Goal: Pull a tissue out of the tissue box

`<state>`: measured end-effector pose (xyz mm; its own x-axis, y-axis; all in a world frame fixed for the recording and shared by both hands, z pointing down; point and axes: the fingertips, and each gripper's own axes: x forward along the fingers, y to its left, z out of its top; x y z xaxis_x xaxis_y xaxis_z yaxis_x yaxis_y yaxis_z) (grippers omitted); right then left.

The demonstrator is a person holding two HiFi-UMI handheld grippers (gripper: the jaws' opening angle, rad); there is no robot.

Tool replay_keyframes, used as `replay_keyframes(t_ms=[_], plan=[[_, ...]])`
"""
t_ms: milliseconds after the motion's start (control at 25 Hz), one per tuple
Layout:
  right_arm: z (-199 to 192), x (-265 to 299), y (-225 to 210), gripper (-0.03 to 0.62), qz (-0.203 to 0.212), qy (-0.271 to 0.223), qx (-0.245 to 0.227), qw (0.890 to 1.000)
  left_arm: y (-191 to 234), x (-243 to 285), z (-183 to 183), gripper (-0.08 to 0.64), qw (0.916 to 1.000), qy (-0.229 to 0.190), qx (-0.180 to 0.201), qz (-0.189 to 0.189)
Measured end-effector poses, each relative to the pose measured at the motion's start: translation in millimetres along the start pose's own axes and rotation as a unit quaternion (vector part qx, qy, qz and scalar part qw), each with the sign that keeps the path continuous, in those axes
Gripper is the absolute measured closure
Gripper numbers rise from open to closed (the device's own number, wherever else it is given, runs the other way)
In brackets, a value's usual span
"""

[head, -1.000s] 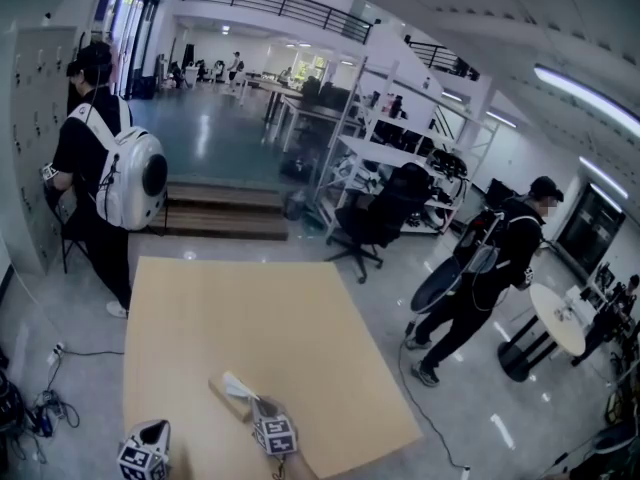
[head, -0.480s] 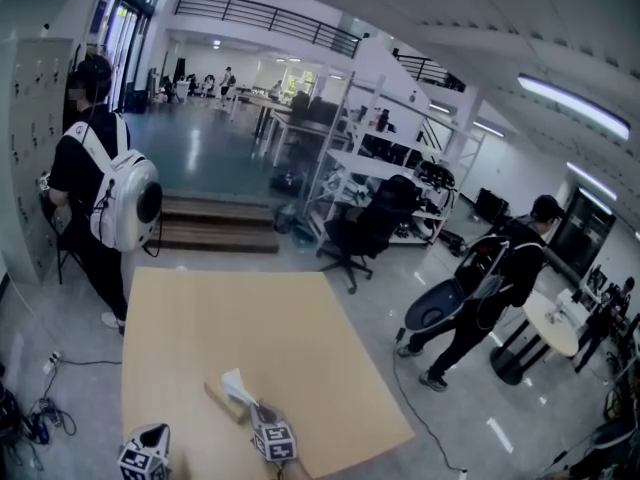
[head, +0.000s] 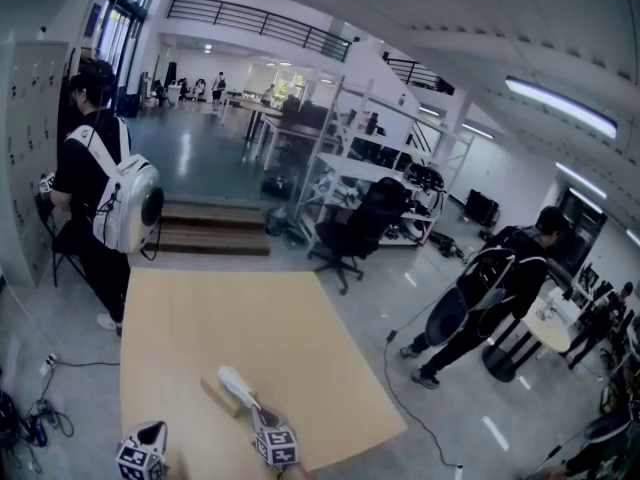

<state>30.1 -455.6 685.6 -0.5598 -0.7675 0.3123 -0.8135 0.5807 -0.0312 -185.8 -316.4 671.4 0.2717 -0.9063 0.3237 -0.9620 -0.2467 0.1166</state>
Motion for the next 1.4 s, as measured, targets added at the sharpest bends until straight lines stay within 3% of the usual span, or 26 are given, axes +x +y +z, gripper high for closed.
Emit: replay_keyframes(t_ms=[880, 1400], plan=[[31.7, -121.6, 29.1, 0.584, -0.037, -0.075, 0.004, 0.997, -36.0, -41.4, 17.3, 0.552, 0.999, -0.04, 0.008, -0.021], [19.6, -171.3, 48.7, 0.584, -0.037, -0.089, 0.012, 0.995, -57.3, -70.1, 18.0, 0.552, 0.9979, -0.057, 0.017, -0.026]])
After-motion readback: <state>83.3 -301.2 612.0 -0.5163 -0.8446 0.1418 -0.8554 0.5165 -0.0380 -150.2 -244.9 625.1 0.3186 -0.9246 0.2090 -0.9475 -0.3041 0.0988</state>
